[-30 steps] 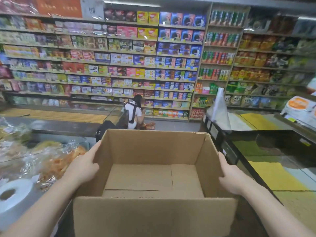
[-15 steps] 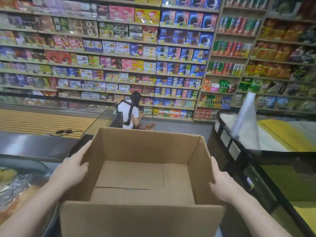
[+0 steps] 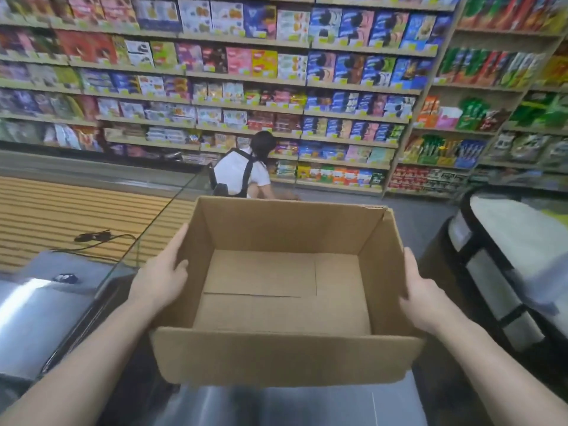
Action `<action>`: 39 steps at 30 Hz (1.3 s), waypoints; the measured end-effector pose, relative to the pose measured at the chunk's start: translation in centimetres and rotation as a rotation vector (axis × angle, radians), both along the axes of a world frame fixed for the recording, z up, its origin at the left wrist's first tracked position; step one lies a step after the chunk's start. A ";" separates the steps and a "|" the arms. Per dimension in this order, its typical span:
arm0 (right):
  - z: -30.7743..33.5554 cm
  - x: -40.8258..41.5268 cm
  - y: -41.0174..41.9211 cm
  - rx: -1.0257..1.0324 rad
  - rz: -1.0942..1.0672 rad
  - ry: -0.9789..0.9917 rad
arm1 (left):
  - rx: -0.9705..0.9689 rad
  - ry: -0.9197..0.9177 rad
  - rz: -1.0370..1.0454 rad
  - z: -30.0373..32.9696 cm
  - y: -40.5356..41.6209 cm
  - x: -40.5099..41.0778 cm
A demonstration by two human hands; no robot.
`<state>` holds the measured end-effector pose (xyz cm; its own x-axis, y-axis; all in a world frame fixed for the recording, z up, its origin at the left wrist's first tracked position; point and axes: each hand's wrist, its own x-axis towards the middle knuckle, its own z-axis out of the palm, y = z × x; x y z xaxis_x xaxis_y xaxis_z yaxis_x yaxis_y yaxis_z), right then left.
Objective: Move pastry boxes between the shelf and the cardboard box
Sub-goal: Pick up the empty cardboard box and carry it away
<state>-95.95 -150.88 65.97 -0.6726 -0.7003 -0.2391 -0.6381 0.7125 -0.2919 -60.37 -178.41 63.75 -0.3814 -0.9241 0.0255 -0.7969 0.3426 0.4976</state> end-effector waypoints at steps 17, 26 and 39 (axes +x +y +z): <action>-17.6 -23.4 -31.3 0.055 -0.210 -0.161 | 0.135 -0.058 -0.005 -15.6 -32.6 -28.2; -36.2 -33.4 -41.9 0.126 -0.305 -0.370 | 0.254 -0.070 0.075 -35.9 -40.6 -38.1; -69.0 -34.3 -46.9 0.258 -0.363 -0.497 | 0.510 -0.151 0.107 -69.5 -45.6 -39.1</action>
<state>-130.24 -197.75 -3.00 -0.6218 -0.3287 -0.7109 -0.1779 0.9432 -0.2805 -99.44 -223.98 -5.72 -0.2494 -0.8385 -0.4845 -0.8896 0.0007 0.4567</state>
